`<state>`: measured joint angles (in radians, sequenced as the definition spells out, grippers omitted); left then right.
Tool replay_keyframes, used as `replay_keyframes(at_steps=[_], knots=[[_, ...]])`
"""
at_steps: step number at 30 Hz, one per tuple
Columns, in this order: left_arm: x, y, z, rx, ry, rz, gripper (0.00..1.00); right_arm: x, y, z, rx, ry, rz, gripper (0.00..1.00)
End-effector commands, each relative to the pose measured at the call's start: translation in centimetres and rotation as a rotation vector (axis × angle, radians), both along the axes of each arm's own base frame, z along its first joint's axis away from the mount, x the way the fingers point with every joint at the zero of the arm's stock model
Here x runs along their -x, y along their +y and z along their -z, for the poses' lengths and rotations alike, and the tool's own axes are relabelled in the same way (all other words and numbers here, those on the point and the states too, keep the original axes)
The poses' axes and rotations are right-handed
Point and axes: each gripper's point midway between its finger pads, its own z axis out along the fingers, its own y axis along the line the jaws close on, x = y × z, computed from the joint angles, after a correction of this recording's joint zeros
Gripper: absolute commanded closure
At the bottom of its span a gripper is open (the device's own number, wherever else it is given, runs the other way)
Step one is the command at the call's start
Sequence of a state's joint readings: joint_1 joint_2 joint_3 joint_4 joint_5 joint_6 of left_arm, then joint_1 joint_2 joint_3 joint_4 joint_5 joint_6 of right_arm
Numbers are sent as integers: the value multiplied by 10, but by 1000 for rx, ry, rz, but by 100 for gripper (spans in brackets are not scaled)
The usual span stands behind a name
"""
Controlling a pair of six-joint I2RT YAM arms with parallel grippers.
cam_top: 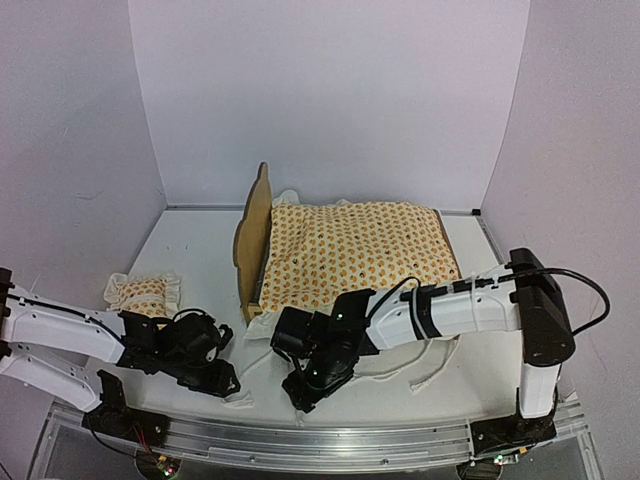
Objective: Set up the pet bed
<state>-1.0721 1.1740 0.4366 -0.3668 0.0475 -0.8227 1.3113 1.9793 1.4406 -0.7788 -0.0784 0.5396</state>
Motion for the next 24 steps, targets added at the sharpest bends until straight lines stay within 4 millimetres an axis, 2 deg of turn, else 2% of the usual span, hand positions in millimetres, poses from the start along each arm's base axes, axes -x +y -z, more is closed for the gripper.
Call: replay_keyframes(at_steps=[1,5,10,12,15,17,20,22,24], knots=[[-14,-7,-8,7,-72,-58,57,0,14,1,7,-74,-17,33],[-7,-10,-1,17,-50,-56,66,5,21,14,29,-74,-53,37],[-1,-7,8,-2,-42,-60,68,8,25,28,61,-104,-78,40],[1,-5,13,-13,-32,-64,70,6,22,33,79,-117,-69,45],[4,-4,18,-14,-17,-58,75,3,19,39,94,-127,-62,61],[4,-9,18,8,-16,-52,80,5,20,40,75,-122,-61,77],[0,-25,9,93,-39,-37,81,2,24,31,-25,-122,-30,100],[1,-46,-3,200,-39,-4,82,-2,24,20,-112,-134,-7,100],[0,-54,-10,229,-43,8,82,-4,27,-2,-217,-147,-2,100]])
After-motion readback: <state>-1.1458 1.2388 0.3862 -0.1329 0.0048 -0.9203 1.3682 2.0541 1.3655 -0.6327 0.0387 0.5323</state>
